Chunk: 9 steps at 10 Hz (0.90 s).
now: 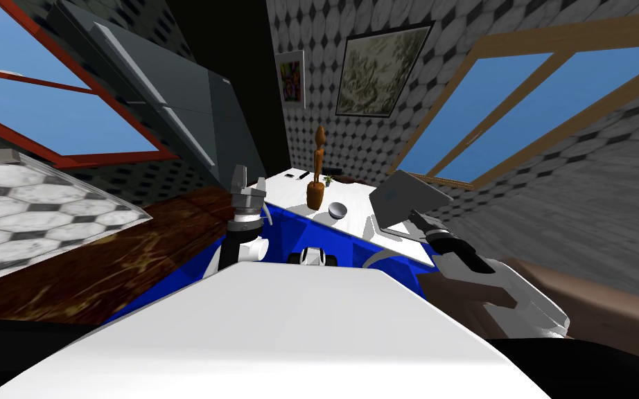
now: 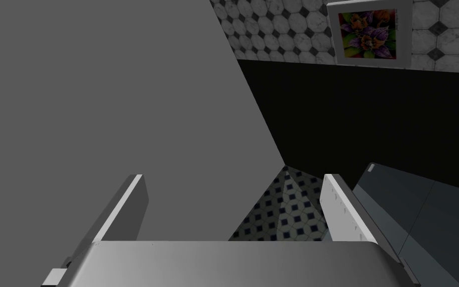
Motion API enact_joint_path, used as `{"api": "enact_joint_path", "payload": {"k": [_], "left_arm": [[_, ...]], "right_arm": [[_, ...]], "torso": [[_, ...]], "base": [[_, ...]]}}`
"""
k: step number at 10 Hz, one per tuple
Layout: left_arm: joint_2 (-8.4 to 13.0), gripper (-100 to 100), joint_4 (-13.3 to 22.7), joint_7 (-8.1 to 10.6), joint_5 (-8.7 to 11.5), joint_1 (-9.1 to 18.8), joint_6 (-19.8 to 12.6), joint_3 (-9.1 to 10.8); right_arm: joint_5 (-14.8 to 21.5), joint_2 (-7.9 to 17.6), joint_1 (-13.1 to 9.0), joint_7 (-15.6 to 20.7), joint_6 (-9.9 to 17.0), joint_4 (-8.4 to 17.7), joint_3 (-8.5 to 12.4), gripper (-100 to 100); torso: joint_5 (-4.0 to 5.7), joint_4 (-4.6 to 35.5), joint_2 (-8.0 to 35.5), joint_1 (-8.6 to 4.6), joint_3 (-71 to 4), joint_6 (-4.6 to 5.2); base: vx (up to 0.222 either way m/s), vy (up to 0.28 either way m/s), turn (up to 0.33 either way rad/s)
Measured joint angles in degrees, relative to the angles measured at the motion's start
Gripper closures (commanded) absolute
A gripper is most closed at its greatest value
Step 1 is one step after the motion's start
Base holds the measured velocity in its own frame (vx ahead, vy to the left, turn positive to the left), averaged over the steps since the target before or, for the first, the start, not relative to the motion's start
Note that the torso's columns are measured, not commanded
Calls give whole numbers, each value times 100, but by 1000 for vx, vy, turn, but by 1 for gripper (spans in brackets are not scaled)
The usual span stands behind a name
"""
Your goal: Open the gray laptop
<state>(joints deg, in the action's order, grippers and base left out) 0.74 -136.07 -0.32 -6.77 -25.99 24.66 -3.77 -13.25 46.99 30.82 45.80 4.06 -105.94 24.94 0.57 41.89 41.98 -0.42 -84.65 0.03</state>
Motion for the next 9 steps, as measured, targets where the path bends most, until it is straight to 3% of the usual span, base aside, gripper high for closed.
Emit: {"api": "enact_joint_path", "payload": {"k": [9], "left_arm": [[0,0,0,0,0,0,0,0]], "right_arm": [[-1455,-265,-233,1181,-164,206,-84,100]], "torso": [[4,-4,-10,-5,-5,-9]], "base": [[-9,-21,-4]]}}
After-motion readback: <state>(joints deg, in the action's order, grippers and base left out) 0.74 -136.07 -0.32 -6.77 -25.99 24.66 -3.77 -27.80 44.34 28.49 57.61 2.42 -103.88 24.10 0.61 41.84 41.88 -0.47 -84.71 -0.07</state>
